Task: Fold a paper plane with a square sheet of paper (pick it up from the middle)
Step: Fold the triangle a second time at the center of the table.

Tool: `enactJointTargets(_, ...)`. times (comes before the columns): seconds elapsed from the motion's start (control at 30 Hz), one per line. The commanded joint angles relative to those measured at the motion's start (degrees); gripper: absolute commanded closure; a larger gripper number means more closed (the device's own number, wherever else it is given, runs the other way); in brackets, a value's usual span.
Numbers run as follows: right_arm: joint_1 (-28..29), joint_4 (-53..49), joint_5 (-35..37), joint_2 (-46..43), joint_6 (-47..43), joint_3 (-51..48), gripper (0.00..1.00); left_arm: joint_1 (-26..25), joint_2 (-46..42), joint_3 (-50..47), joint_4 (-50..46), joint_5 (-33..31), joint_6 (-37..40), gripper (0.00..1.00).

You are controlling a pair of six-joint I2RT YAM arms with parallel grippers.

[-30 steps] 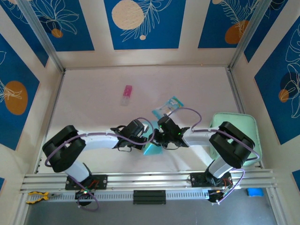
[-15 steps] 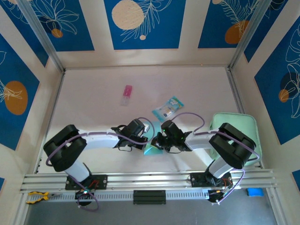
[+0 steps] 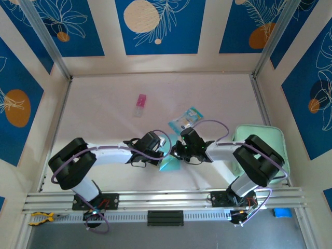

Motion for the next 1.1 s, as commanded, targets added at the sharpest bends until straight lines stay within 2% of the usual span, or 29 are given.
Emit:
enactJointTargets(0.0,0.0,0.8,1.0,1.5,1.4,-3.6,1.00,0.5,1.4,0.3,-2.7,0.4,0.9,1.00)
enactJointTargets(0.37,-3.2,-2.6,-1.0,-5.3,-3.7,0.6,0.99,0.4,1.3,0.2,-2.9,0.4,1.0,1.00)
enactJointTargets(0.73,-5.2,4.1,1.8,0.6,-0.2,-6.7,0.99,0.5,1.1,0.2,-3.3,0.3,1.0,1.00)
enactJointTargets(0.87,-5.7,2.9,4.0,-3.0,0.1,-7.2,0.99,0.5,0.8,0.2,-3.5,0.2,1.1,1.00)
enactJointTargets(1.07,-5.8,2.5,1.6,-9.9,-3.1,-6.0,0.97,0.5,0.7,0.1,-3.4,0.3,1.0,1.00)
